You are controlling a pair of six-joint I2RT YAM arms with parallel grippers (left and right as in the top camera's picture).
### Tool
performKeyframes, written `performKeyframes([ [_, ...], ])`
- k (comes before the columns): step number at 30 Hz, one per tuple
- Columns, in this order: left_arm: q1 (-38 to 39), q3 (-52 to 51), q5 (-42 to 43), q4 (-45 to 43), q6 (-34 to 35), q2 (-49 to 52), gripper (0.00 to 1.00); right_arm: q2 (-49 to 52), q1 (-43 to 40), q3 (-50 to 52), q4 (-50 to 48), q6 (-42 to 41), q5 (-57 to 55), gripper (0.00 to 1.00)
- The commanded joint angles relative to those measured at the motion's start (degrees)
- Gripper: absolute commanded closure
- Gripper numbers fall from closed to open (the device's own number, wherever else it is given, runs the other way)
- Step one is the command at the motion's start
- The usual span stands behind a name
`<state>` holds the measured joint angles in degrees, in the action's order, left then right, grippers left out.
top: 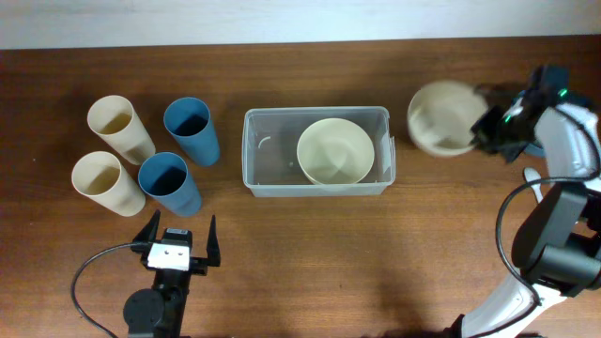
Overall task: Pack container
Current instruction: 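Lift the second cream bowl and stack it into the first bowl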
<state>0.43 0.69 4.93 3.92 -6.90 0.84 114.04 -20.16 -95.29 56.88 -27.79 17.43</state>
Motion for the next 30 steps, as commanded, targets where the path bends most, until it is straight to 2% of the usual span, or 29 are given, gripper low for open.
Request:
performKeyframes([
  [1,0.2,-0.2,-0.2,0.4,-0.9,-0.4,0.00,-3.5,0.6,-10.2,4.0,2.1,0.5,0.96],
  [10,0.2,-0.2,-0.2,0.4,-0.9,-0.4,0.00,-3.8,4.9,-25.7,17.5,6.6,20.0,0.96],
  [12,0.2,-0.2,-0.2,0.4,-0.9,-0.4,0.00,-3.8,8.1,-27.7,23.6,9.5,19.2,0.96],
  [16,0.2,-0.2,-0.2,0.4,-0.9,-0.4,0.00,-3.4,13.7,-27.6,27.7,12.6,16.3,0.96],
  [23,0.2,-0.2,-0.2,0.4,-0.9,-0.4,0.00,-2.5,24.2,-27.6,28.1,12.1,7.6,0.97],
  [30,0.2,-0.2,-0.2,0.4,-0.9,-0.4,0.00,1.4,29.3,-27.1,28.9,11.8,0.1,0.96],
])
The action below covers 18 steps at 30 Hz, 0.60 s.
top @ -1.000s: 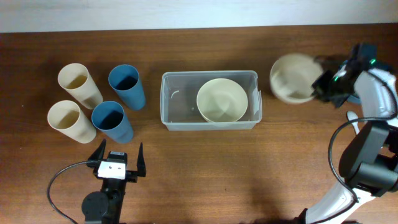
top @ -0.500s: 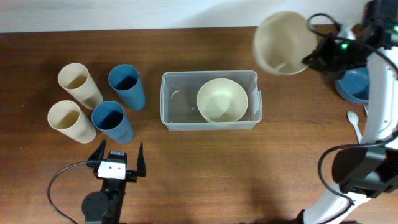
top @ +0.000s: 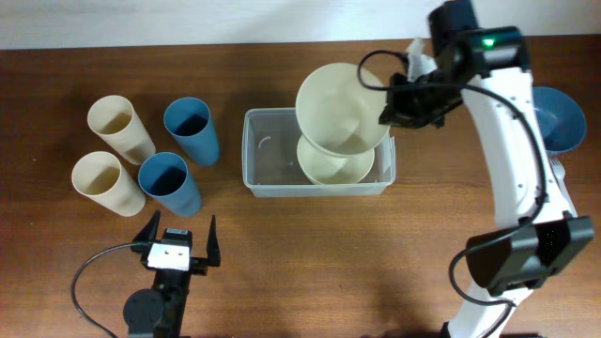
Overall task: Pack container
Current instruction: 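Lift the second cream bowl and stack it into the first bowl, then open the right gripper and withdraw from the stacked bowls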
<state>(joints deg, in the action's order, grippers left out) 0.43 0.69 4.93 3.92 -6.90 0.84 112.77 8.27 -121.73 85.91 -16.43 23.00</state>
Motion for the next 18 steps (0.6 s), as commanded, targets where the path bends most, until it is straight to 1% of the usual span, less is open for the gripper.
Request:
performKeyframes([
  [1,0.2,-0.2,-0.2,0.4,-0.9,-0.4,0.00,3.4,1.0,-0.5,-0.2,0.5,-6.3,0.96],
  [10,0.2,-0.2,-0.2,0.4,-0.9,-0.4,0.00,11.0,1.0,-0.3,-1.2,1.2,-8.2,0.96],
  [18,0.2,-0.2,-0.2,0.4,-0.9,-0.4,0.00,14.3,1.1,-0.3,-1.5,1.2,-8.1,0.96],
])
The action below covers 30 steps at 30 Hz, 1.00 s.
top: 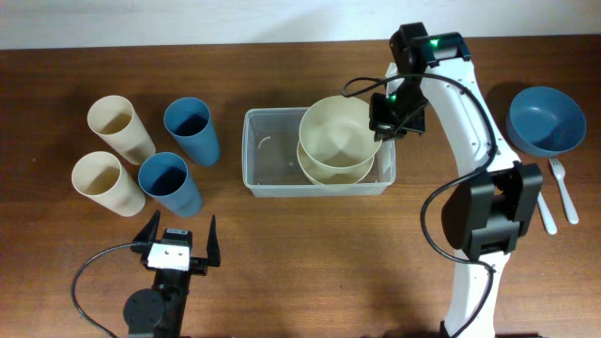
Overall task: Pack container
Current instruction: 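Open the right gripper and withdraw from the stacked bowls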
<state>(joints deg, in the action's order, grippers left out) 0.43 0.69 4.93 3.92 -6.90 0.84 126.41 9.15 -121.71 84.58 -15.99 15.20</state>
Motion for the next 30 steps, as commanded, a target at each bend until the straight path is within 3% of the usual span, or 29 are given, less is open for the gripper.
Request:
performKeyframes([
  [1,0.2,-0.2,-0.2,0.3,-0.9,-0.4,0.00,0.7,0.2,-0.3,-0.2,0.8,-0.3,0.96],
  [26,0.2,-0.2,-0.2,0.4,-0.9,-0.4,0.00,0.7,2.4,-0.2,-1.6,1.0,0.6,0.96],
  [30,0.2,-0.2,-0.2,0.4,-0.9,-0.4,0.00,0.7,2.4,1.8,-2.5,1.0,0.6,0.90],
])
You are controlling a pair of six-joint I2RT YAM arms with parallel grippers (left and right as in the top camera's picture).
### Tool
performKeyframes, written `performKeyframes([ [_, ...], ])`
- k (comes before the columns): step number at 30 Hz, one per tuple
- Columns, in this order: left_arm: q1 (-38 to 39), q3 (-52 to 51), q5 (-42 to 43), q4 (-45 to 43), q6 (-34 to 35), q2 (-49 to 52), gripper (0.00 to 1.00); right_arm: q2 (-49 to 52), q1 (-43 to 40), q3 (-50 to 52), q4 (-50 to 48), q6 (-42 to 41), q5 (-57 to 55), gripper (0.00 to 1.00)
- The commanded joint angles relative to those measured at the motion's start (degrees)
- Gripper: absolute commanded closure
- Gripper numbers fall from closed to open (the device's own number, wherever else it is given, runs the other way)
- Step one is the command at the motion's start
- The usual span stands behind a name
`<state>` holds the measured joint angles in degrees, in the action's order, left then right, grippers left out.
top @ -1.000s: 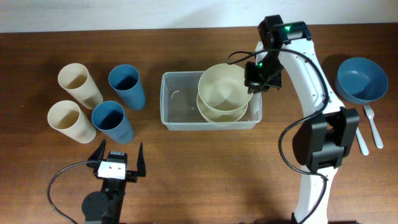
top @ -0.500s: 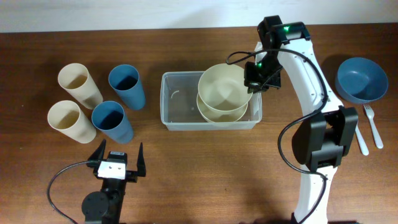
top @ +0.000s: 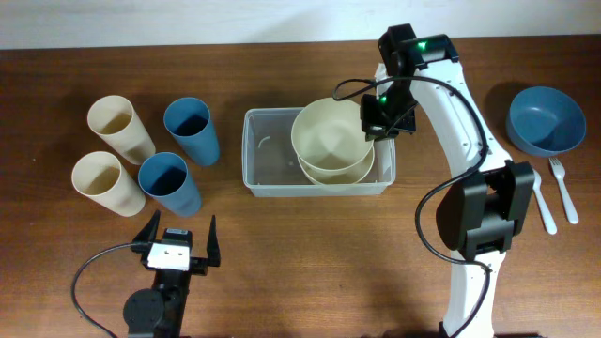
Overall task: Pack container
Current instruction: 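Open the right gripper and withdraw from the stacked bowls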
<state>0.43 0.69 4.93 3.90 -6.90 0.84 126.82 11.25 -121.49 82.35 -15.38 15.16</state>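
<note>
A clear plastic container (top: 263, 150) stands mid-table with a cream bowl (top: 331, 171) inside its right half. A second cream bowl (top: 326, 136) sits on top of that one, nested or just above it, and my right gripper (top: 374, 120) is shut on its right rim. My left gripper (top: 178, 237) rests open near the table's front edge, below the cups, with nothing between its fingers.
Two cream cups (top: 119, 127) (top: 106, 182) and two blue cups (top: 192, 130) (top: 169, 183) stand at the left. A blue bowl (top: 542, 119) sits at the right with a white fork (top: 563, 186) and another utensil (top: 542, 205) beside it.
My right gripper and the cream bowl it holds have shifted slightly left over the container's bowl. The left arm has not moved.
My right gripper held a cream bowl at the table's right, beside the container. Then the bowl hung high over the container's right end. Then it was low over the bowl inside, and now it sits a little further left on it.
</note>
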Motion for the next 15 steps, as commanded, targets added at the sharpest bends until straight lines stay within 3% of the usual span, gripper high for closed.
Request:
performKeyframes([
  [1,0.2,-0.2,-0.2,0.4,-0.9,-0.4,0.00,0.3,0.3,2.2,-0.3,0.3,0.7,0.90],
  [9,0.2,-0.2,-0.2,0.4,-0.9,-0.4,0.00,0.3,-0.1,2.7,-0.7,0.3,0.7,0.87],
  [13,0.2,-0.2,-0.2,0.4,-0.9,-0.4,0.00,0.3,-0.8,0.6,-0.1,0.4,0.7,0.79],
  [15,0.2,-0.2,-0.2,0.4,-0.9,-0.4,0.00,0.2,-1.2,-1.7,0.5,0.4,0.7,0.69],
])
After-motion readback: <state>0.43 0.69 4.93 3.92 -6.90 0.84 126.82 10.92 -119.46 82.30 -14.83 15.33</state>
